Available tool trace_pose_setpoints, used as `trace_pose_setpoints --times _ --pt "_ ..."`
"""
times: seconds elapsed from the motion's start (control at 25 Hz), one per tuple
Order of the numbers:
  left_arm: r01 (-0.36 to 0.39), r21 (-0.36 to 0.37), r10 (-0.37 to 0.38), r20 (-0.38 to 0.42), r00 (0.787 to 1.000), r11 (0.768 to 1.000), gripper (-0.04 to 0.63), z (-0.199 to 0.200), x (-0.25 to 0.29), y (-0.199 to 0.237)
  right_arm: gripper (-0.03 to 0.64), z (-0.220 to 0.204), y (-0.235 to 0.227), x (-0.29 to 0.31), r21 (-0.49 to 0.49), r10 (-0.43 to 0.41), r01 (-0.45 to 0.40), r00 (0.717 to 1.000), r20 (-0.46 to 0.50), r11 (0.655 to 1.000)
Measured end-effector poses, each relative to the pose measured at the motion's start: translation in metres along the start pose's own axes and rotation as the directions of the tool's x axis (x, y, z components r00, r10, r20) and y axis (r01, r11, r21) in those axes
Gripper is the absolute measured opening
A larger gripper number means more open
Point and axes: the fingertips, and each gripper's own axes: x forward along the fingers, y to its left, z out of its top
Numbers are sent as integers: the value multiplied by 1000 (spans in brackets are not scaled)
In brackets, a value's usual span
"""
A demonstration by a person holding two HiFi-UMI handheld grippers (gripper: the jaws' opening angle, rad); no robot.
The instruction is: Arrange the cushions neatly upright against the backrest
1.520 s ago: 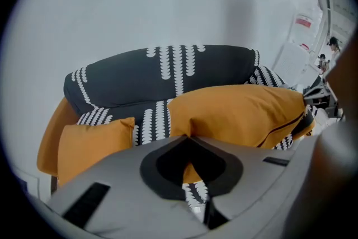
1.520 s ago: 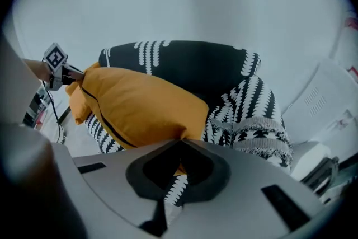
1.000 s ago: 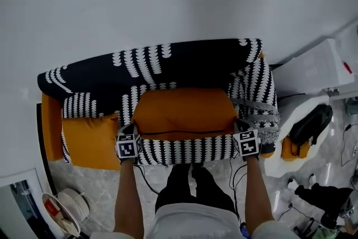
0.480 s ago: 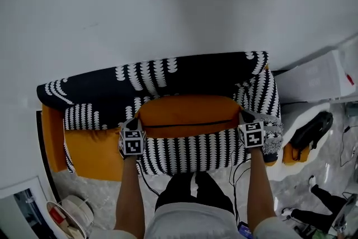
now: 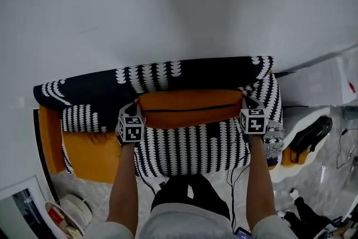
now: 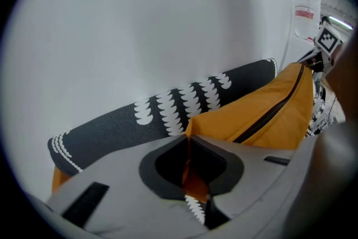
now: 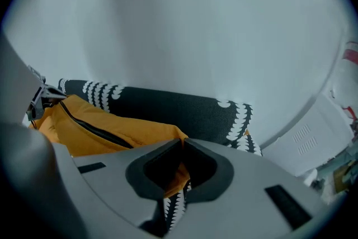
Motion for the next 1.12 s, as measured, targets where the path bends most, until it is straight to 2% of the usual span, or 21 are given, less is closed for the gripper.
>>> trace_pose_setpoints --times 0.16,0.4,0.6,0.84,1.12 --pt "-29 -27 29 15 999 999 43 23 9 19 15 32 0 11 7 4 -4 1000 8 1000" --pt "-35 -67 39 68 997 997 104 56 10 30 81 64 4 11 20 31 -32 999 44 999" --pt "-64 19 62 121 991 998 129 75 -5 24 84 83 14 -7 18 39 -41 994 99 999" --pt "-50 35 43 176 983 998 129 85 -28 6 84 93 23 -38 3 51 -53 985 162 999" --pt "-4 -38 13 234 972 999 129 90 -70 -4 84 91 44 -86 -24 92 -89 977 190 996"
